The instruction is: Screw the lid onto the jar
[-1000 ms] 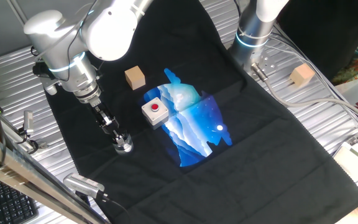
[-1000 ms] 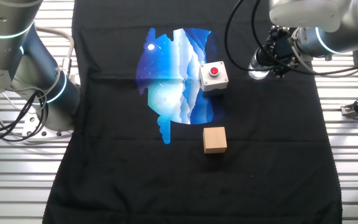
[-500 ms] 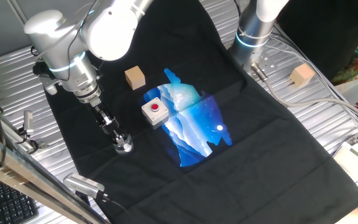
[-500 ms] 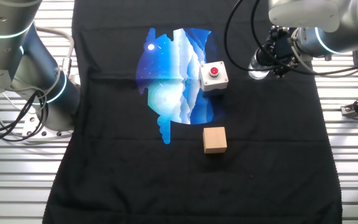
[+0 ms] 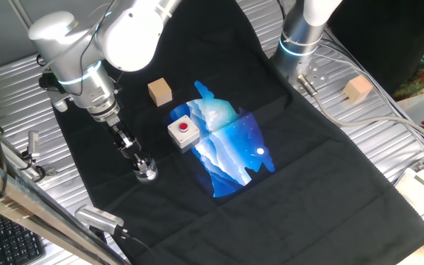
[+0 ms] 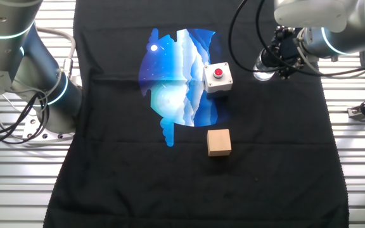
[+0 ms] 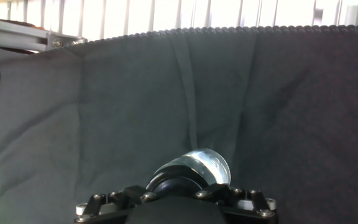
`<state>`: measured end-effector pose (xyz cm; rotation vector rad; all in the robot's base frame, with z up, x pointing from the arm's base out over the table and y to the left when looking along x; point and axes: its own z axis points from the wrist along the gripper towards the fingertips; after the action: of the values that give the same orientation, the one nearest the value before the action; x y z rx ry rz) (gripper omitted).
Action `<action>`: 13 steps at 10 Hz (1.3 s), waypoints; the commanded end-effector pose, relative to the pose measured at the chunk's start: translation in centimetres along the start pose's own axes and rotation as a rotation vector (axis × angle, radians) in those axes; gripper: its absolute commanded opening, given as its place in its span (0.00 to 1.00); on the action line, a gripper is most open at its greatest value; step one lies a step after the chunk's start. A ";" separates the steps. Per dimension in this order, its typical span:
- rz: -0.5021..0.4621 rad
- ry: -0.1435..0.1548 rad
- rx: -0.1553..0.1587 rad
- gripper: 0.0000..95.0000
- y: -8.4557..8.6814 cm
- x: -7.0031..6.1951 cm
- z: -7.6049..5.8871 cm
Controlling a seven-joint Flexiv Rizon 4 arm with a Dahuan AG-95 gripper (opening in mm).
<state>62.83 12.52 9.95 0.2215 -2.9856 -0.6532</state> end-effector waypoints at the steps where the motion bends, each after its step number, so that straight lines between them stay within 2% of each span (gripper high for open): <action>1: 0.000 0.000 0.003 0.80 0.0 0.0 0.0; 5: -0.013 0.005 0.003 0.80 0.0 0.0 0.0; 8: -0.018 -0.002 0.021 0.80 0.0 0.0 0.0; 13: -0.026 -0.003 0.014 0.80 0.0 0.0 0.0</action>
<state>62.87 12.56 9.95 0.2617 -2.9954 -0.6387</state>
